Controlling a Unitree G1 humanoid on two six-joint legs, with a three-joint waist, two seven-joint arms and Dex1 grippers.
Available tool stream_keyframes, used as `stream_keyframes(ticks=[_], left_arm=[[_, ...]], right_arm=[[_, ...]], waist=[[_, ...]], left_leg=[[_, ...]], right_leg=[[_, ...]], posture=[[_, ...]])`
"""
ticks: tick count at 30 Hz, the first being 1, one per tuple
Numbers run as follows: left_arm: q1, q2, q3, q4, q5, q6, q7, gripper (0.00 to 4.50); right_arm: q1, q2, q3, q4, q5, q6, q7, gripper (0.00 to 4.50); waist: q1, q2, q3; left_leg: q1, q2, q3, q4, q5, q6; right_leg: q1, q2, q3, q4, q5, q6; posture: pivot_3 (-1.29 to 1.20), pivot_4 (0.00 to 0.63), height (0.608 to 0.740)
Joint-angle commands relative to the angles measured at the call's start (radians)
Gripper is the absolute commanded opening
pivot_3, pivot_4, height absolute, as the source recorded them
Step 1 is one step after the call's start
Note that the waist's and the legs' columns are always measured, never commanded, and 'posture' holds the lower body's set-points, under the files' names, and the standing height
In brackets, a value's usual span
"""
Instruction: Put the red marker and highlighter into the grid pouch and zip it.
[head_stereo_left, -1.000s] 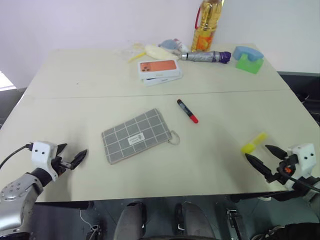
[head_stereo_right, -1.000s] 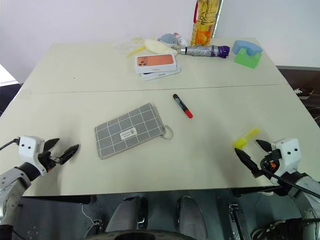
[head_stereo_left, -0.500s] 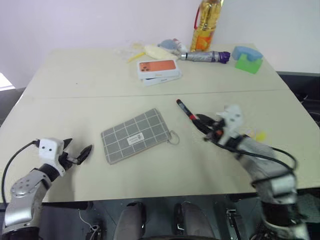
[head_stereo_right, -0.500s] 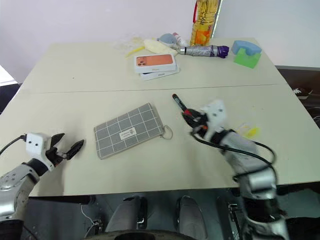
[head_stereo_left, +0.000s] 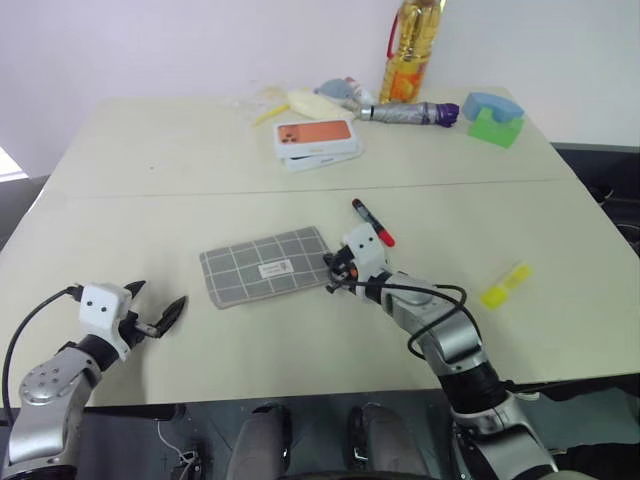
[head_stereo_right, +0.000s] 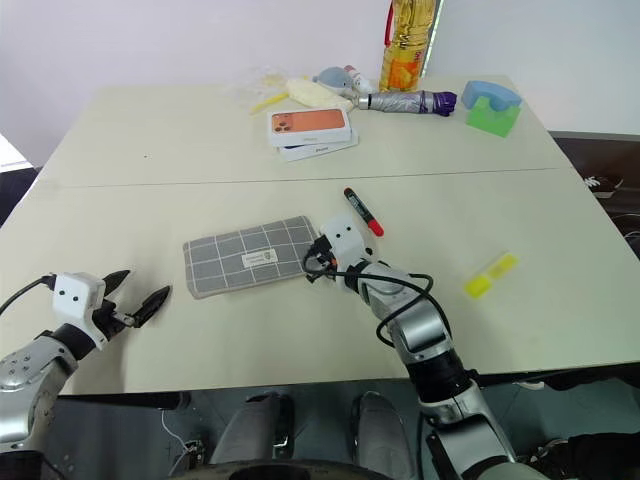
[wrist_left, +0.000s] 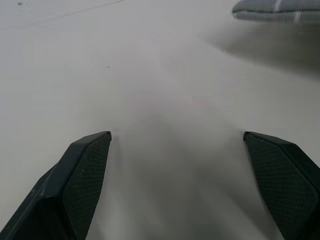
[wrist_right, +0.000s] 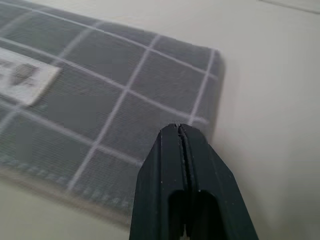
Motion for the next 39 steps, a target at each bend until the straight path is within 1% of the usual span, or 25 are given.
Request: stream_keyframes(ticks=[1,5,10,13,17,22,24,25,26,29,30,32,37,39], left_arm=[[0.023,0.047,-0.008,-0.021,0.045,-0.083,-0.042,4.5],[0.004,0.111,-0.068,0.016,0.145,-0.254,-0.104,4.5],[-0.084,0.168,-0.168,0.097,0.246,-0.489,-0.159,4.5],[-0.179,0.206,-0.244,0.191,0.358,-0.713,-0.153,4.5],[-0.304,0.221,-0.334,0.343,0.414,-0.92,-0.157,4.5],[-0.419,0.211,-0.429,0.517,0.477,-1.114,-0.132,4.5],[-0.458,0.202,-0.466,0.571,0.474,-1.18,-0.129,3.97],[-0.474,0.201,-0.482,0.592,0.467,-1.206,-0.131,3.62],[-0.487,0.203,-0.497,0.609,0.462,-1.227,-0.133,3.18],[-0.526,0.211,-0.523,0.668,0.467,-1.269,-0.119,1.59],[-0.538,0.213,-0.527,0.687,0.468,-1.279,-0.111,0.98],[-0.554,0.215,-0.533,0.713,0.466,-1.297,-0.099,0.04],[-0.561,0.213,-0.544,0.732,0.437,-1.302,-0.081,0.04],[-0.543,0.198,-0.542,0.699,0.368,-1.233,-0.089,0.04]], right_arm=[[0.015,0.012,-0.023,0.017,0.016,0.036,0.004,0.04],[0.014,0.021,-0.024,0.024,0.012,0.036,0.008,0.04],[0.007,0.031,-0.02,0.034,0.007,0.032,0.012,0.04],[0.006,0.035,-0.01,0.036,0.0,0.024,0.012,0.04],[0.003,0.04,-0.007,0.039,-0.01,0.02,0.008,0.04],[0.003,0.047,-0.007,0.036,-0.019,0.018,0.002,0.04],[0.005,0.05,-0.009,0.031,-0.024,0.02,-0.005,0.0],[0.007,0.05,-0.01,0.029,-0.027,0.022,-0.008,0.0],[0.008,0.051,-0.011,0.027,-0.028,0.023,-0.011,0.0],[0.013,0.05,-0.015,0.017,-0.028,0.026,-0.016,0.0],[0.014,0.051,-0.016,0.015,-0.028,0.026,-0.018,0.0],[0.018,0.05,-0.016,0.009,-0.028,0.021,-0.019,0.0],[0.014,0.051,-0.034,-0.013,-0.029,-0.031,-0.024,0.0],[-0.003,0.033,-0.049,-0.03,-0.038,-0.056,-0.027,0.0]], waist=[[0.0,0.0,0.0],[0.002,0.0,0.0],[-0.001,0.0,-0.001],[-0.001,0.0,-0.001],[-0.001,0.0,-0.001],[-0.003,0.0,-0.001],[-0.003,0.0,-0.001],[-0.003,0.0,-0.001],[-0.004,0.0,-0.001],[-0.007,0.0,-0.001],[-0.006,0.0,-0.002],[-0.007,0.002,-0.002],[-0.011,0.002,-0.002],[-0.012,0.002,-0.002]], left_leg=[[0.0,0.0,0.0,0.0,0.0,0.0],[0.0,0.0,0.0,0.0,0.0,0.0],[0.0,0.0,0.0,0.0,0.0,0.0],[0.0,0.0,0.001,-0.001,0.0,0.0],[0.0,0.0,0.001,-0.001,0.0,0.0],[0.001,0.0,0.002,-0.001,0.0,0.0],[0.001,0.0,0.003,-0.001,0.0,0.0],[0.001,0.0,0.004,-0.001,0.0,0.0],[0.001,0.0,0.005,-0.001,0.0,0.0],[0.001,0.0,0.006,-0.001,0.0,0.0],[0.001,0.0,0.005,-0.001,0.0,0.0],[0.001,0.0,0.005,-0.001,0.0,0.0],[0.001,0.0,0.005,-0.001,0.0,0.0],[0.001,0.0,0.005,-0.001,0.0,0.0]], right_leg=[[0.0,0.0,0.0,0.0,0.0,0.0],[0.0,0.0,0.0,0.0,0.0,0.0],[0.0,0.0,0.0,0.0,0.0,0.0],[0.0,0.0,0.0,0.0,0.0,0.0],[0.0,0.0,0.0,0.0,0.0,0.0],[0.0,0.0,0.0,0.0,0.0,0.0],[0.0,0.0,-0.001,0.0,0.0,0.0],[0.0,0.0,-0.001,0.0,0.0,0.001],[0.0,0.0,-0.001,0.0,0.0,0.001],[0.0,0.0,-0.001,0.0,0.0,0.001],[0.0,0.0,-0.001,0.0,0.0,0.001],[0.001,0.0,-0.001,0.0,0.0,0.001],[0.001,0.0,-0.001,0.0,0.0,0.001],[0.001,0.0,-0.001,0.0,0.0,0.001]], posture=[[0.0,0.15,0.74],[0.0,0.15,0.74],[0.0,0.15,0.74],[0.0,0.15,0.74],[0.0,0.15,0.74],[0.0,0.15,0.74],[0.0,0.15,0.74],[0.0,0.15,0.74],[0.0,0.15,0.74],[0.0,0.15,0.74],[0.0,0.15,0.74],[0.0,0.15,0.74],[0.0,0.15,0.74],[0.0,0.15,0.74]])
